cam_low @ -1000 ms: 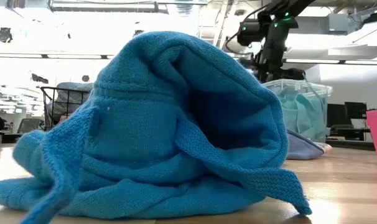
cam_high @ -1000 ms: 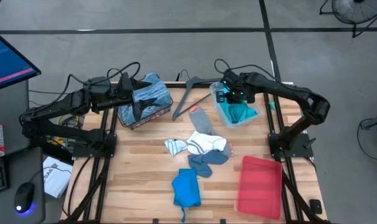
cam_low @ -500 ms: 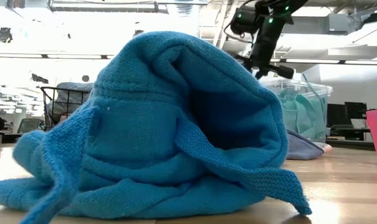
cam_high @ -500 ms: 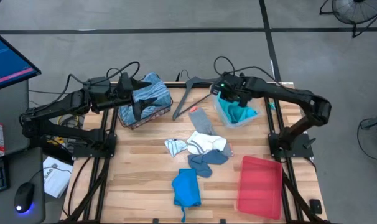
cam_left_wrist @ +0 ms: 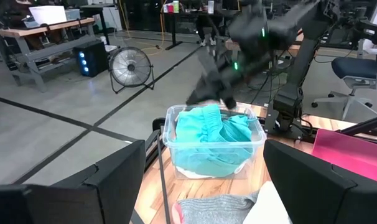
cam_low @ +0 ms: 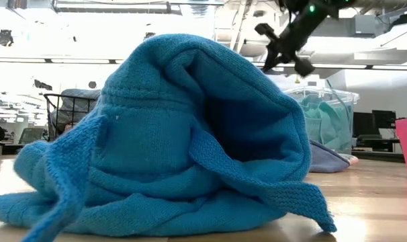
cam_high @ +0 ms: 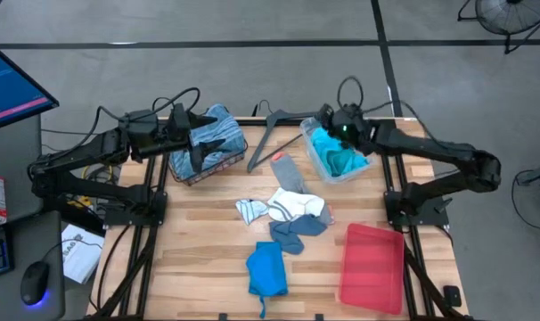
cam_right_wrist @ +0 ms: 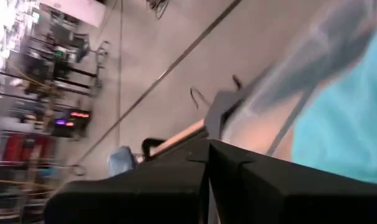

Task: Pick & Place Cloths
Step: Put the light blue shorts into the transparent bin

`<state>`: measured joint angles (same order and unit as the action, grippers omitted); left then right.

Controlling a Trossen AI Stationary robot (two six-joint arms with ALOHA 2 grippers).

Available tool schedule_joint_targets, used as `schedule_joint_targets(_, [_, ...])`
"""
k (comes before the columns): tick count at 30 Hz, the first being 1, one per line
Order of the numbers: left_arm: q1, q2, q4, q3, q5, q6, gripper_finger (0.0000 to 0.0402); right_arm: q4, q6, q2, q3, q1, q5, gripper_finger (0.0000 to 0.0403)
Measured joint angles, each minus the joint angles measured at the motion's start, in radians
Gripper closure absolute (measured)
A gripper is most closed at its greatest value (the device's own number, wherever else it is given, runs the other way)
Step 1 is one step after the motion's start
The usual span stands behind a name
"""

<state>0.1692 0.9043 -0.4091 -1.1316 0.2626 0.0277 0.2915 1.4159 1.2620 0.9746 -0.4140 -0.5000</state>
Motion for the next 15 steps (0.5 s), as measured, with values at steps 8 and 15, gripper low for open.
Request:
schedule_joint_targets(8, [0.000, 0.000, 0.010, 0.000, 0.006, 0.011, 0.0092, -0.323, 0.183, 0.001, -0.322, -0.036, 0.001, 0.0403])
schedule_joint_targets(15, [0.000, 0.000, 0.015, 0.000, 0.028, 0.014, 0.0092, -0.332, 0.232, 0.005, -0.437, -0.124, 0.009, 0.0403])
